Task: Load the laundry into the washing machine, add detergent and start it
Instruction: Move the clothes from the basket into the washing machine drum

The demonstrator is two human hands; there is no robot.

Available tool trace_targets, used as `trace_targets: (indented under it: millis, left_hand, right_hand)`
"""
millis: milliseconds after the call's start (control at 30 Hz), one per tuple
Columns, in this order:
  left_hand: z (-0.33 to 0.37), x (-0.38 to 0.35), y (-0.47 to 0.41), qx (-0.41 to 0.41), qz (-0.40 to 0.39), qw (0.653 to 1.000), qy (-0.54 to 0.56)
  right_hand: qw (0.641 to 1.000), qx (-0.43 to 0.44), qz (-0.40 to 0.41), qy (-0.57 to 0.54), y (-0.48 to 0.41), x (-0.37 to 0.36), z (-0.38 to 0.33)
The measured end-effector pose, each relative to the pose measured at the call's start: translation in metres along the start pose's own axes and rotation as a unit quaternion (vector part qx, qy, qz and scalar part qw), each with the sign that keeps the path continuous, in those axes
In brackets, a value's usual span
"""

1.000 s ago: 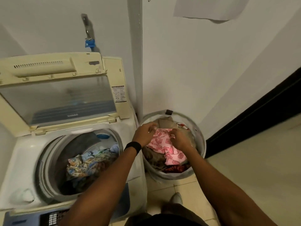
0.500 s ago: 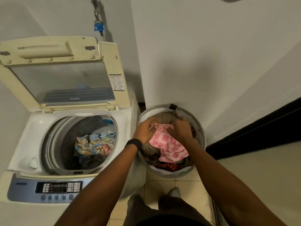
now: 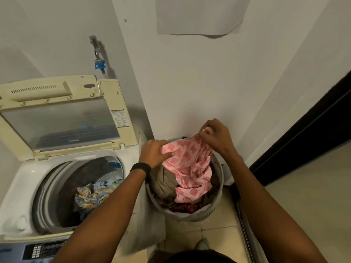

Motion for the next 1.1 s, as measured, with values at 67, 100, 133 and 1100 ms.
trace_targets:
  millis: [67, 100, 133, 1100]
  left_hand:
    - [0.0, 0.01, -0.001, -0.014, 0.011, 0.999, 0.032]
    - [0.002, 0.014, -0.001, -0.021, 0.017, 0.998, 0.05]
    - [0.005, 0.02, -0.001, -0.037, 0.027, 0.997, 0.061]
    - [-0.001, 0.084, -0.008, -0.182, -0.127, 0.965, 0.139]
  right_hand:
    - [1.0, -0.013, 0.013, 0.003, -0.002, 0.012, 0.006]
    - [0.999, -0.026, -0.015, 0.009, -0.002, 0.012, 0.008]
    - [0.997, -0.042, -0.063, 0.026, -0.001, 0.007, 0.01]
    - [0.962, -0.141, -0.167, 0.165, 0.042, -0.072, -0.011]
Point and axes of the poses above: each hand's wrist, its own y-axis away from the middle knuckle, its own x-axis out of the back of the hand, z = x × y, the point moved 6 cm from there along -y, towards the middle knuckle, and after that the axes turned 13 degrees about -y, right-handed, at the moved point
